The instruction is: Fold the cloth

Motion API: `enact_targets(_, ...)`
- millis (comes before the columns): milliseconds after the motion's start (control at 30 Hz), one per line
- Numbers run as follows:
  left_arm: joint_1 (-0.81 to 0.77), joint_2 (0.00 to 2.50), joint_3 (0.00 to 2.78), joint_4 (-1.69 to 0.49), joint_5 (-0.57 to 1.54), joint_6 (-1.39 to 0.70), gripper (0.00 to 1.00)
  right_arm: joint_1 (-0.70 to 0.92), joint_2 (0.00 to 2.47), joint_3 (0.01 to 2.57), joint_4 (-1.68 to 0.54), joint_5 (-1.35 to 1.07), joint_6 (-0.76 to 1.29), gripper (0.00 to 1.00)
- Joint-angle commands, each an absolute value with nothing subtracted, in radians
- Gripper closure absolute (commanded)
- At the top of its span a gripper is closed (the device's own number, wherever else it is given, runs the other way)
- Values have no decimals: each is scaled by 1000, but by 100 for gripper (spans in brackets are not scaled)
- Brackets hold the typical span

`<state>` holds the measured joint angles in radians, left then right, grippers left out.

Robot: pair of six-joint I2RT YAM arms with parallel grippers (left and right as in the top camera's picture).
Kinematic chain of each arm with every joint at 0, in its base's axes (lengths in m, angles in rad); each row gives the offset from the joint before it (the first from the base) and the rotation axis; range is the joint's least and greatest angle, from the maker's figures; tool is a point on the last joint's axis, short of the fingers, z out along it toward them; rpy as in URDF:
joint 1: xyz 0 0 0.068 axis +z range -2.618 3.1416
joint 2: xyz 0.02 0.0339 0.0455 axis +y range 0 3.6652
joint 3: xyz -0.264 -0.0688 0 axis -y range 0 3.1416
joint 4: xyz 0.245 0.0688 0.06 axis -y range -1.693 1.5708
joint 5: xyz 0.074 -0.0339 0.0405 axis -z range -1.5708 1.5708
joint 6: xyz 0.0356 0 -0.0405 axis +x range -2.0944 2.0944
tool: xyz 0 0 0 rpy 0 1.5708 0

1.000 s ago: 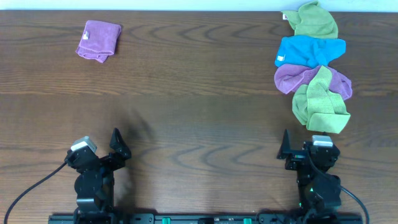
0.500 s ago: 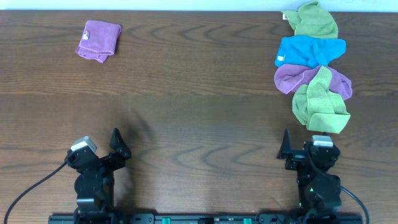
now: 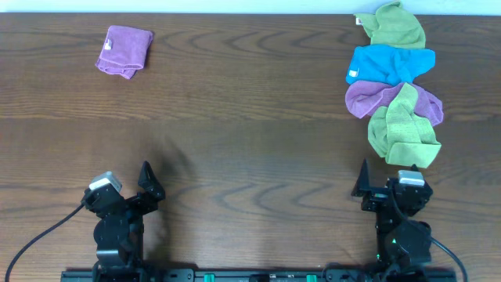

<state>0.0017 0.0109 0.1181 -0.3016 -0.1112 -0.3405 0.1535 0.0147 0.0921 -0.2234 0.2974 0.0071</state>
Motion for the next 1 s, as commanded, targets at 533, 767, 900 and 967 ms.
enact_targets(533, -2, 6, 94, -305, -110, -340, 5, -106, 513, 200, -107, 490, 353, 1)
enact_targets(767, -2, 6, 94, -305, -110, -340, 5, -191, 870, 442, -129, 420, 442, 1)
enact_targets(900, -2, 6, 94, -305, -111, -340, 5, -216, 1087, 641, -301, 371, 582, 1)
enact_targets(967, -2, 6, 94, -305, -110, -340, 5, -216, 1159, 700, -339, 295, 576, 1)
